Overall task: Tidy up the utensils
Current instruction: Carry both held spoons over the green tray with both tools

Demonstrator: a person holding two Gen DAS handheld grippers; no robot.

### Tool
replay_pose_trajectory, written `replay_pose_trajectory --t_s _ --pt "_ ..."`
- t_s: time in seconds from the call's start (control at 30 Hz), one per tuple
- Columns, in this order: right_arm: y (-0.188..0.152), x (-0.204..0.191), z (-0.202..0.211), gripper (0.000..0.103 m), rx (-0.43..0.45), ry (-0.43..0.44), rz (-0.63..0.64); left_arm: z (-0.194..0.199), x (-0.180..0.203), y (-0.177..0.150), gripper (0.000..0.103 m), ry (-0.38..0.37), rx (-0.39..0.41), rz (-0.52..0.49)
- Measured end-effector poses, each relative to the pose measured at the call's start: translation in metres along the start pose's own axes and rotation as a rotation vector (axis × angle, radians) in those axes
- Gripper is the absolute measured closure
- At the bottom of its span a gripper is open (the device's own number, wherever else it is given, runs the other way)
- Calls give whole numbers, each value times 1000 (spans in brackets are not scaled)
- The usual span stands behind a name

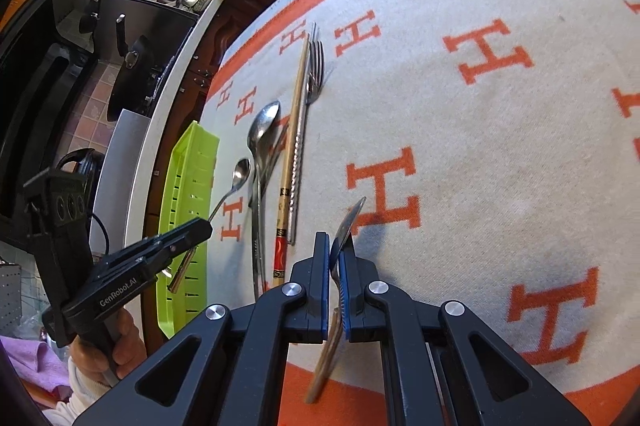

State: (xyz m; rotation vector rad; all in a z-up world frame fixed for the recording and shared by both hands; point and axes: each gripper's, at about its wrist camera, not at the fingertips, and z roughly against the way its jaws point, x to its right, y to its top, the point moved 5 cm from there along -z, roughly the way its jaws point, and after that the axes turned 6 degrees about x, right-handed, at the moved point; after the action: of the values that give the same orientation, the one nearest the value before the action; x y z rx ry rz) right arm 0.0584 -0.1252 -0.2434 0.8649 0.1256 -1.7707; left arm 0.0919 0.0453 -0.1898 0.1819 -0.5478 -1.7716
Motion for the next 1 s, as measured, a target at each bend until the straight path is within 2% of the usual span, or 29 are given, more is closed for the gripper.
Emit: replay_pose_trajectory --t_s 0.47,0.6,0.77,1.0 --pt "1 -41 23 100 7 42 84 53 -20 1 101 50 145 40" --pt "5 -71 30 100 2 85 137 77 -36 -3 101 88 197 69" --pt "10 -118 35 100 -7 145 199 100 -71 -16 101 173 243 112" --pt "14 -185 19 100 -43 183 273 96 -119 -43 101 243 243 191"
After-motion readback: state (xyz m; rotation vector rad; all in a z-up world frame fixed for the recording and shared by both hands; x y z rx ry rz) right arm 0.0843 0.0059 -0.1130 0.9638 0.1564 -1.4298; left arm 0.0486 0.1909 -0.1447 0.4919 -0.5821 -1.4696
